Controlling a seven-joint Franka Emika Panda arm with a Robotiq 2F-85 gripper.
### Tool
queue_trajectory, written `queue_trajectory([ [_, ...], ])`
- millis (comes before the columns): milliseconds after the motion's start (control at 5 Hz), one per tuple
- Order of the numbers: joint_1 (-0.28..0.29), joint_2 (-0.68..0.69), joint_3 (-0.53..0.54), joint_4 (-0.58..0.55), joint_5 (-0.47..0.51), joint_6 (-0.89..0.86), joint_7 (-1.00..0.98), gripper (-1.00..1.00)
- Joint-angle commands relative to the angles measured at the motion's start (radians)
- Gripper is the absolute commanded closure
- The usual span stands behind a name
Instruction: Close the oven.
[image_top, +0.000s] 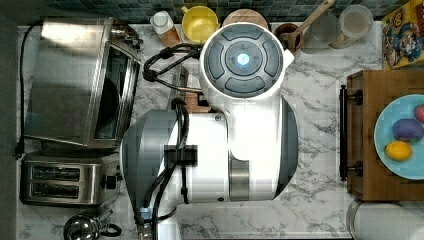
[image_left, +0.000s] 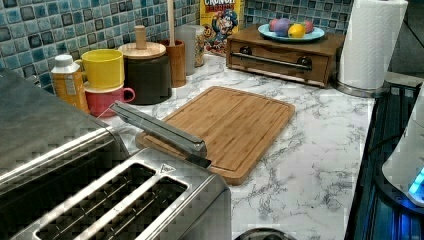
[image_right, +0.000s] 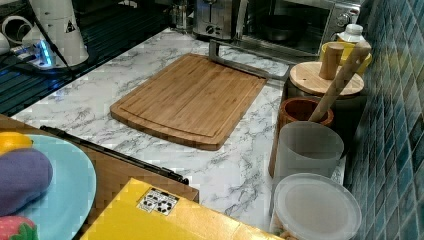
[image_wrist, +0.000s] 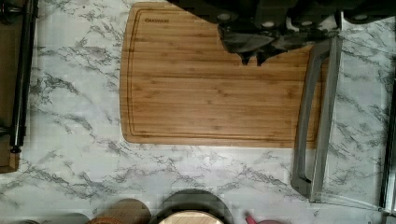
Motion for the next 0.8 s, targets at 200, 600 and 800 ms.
queue_trajectory([
  [200,0.000,-0.011,0.000,0.001,0.000,0.000,0.000,1.00],
  [600,-0.079,-0.017,0.047,-0.145,0.119,0.065,0.010,1.00],
  [800,-0.028,-0.008,-0.016,-0.265,0.196,0.138,0.025,1.00],
])
